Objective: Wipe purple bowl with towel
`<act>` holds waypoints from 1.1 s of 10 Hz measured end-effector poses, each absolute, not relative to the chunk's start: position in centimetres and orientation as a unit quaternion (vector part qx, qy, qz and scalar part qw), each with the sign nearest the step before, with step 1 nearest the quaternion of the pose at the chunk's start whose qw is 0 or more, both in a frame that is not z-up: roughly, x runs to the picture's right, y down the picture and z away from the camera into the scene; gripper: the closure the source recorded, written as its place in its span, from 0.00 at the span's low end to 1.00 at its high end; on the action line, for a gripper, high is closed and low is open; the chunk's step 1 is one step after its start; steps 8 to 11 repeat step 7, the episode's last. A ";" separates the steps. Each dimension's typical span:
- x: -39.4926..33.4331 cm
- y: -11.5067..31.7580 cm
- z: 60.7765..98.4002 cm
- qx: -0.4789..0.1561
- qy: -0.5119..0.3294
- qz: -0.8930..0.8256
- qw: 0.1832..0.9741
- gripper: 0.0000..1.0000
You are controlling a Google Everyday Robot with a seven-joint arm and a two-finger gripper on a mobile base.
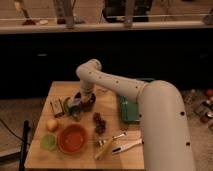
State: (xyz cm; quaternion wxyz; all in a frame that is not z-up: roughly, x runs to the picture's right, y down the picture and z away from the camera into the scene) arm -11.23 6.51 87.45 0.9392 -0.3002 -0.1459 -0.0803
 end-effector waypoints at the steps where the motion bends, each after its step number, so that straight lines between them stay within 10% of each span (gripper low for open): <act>1: -10.4 6.4 87.3 -0.299 -0.140 -0.076 0.941 0.99; 11: -7.1 4.7 88.9 -0.281 -0.121 -0.041 0.951 0.99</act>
